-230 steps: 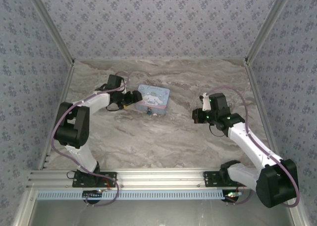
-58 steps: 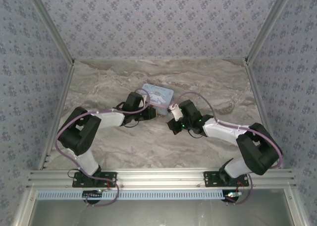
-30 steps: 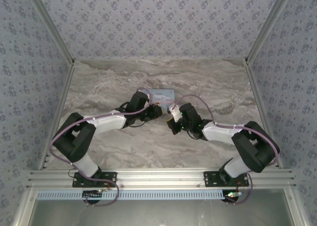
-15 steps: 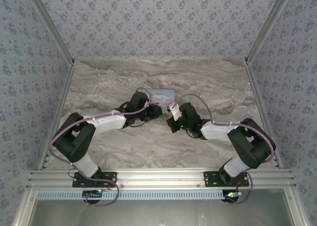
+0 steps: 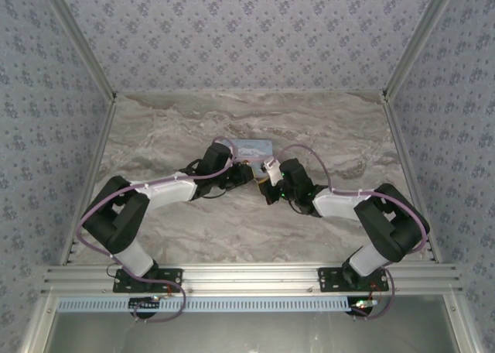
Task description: Unlock a padlock with a key
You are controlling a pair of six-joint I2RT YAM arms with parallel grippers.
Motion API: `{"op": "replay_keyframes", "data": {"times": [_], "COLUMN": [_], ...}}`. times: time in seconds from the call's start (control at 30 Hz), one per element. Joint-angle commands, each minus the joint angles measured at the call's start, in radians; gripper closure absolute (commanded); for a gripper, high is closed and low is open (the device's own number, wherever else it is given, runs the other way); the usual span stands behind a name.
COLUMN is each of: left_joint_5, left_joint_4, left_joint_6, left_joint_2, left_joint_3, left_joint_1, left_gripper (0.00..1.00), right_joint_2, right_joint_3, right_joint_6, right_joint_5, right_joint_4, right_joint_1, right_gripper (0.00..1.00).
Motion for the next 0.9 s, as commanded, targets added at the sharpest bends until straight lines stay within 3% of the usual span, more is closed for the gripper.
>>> {"op": "replay_keyframes", "data": {"times": [0.0, 0.87], "left_joint_5": [-0.011, -0.010], "left_joint_4": [0.037, 0.038], "left_joint_6": [0.000, -0.008], "left_joint_2": [-0.036, -0.051], "left_joint_3": [0.027, 0.021], "left_joint_1": [-0.009, -0.010], "left_gripper": [0.76, 0.76], "right_joint_2": [0.004, 0.020], "right_joint_3": [0.028, 0.017], "right_joint_6": [0.013, 0.068], "right_joint_5": [-0.013, -0.004], "right_joint_4": [0.023, 0.137], "right_joint_1": [-0.005, -0.011], "right_gripper": [1.00, 1.00]}}
